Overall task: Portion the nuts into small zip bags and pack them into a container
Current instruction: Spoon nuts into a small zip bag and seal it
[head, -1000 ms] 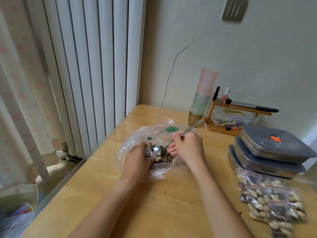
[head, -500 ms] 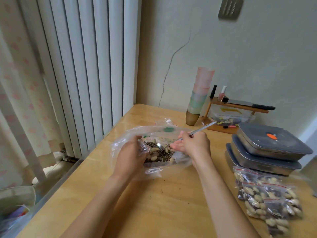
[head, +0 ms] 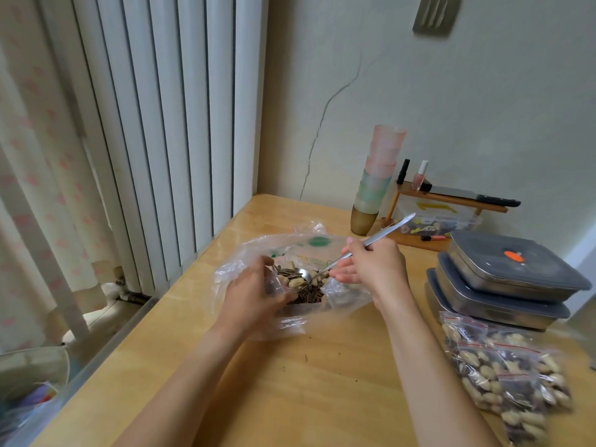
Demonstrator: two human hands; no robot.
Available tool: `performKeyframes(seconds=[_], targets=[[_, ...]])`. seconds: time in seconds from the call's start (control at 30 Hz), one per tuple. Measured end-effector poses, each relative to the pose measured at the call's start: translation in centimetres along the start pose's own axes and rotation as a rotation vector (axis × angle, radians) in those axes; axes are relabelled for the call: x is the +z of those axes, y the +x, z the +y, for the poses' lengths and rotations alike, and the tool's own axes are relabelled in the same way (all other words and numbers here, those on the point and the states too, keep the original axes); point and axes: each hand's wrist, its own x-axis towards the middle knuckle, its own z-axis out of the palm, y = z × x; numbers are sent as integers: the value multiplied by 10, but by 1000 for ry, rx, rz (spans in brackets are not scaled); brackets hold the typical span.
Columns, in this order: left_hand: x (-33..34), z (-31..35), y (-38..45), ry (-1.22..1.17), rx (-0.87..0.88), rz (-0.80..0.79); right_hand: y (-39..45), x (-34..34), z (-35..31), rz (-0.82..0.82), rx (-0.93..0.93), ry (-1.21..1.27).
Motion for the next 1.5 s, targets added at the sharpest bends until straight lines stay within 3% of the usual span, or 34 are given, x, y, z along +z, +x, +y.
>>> performKeyframes(seconds=[0.1,0.3,0.73,0.9,1.07,1.3,1.5], targets=[[-1,1,0,-9,14,1,0,-4,0,16,-16,-11],[-3,3,-1,-17,10,-144,4,-3,6,11,0,-27],[-7,2,3,44,46,-34,5,-12,2,2,-59,-43],[-6,7,0,-25,71,-104,5,-8,3,-42,-123,-104],[-5,9,-3,-129,30,-130,2,-8,-1,-32,-231,-189],[2,9,0,-111,17,-138,-9,-5,-15,-113,-522,-365],[6,8,-1,-262,42,-89,-14,2,-22,11,-714,-516]])
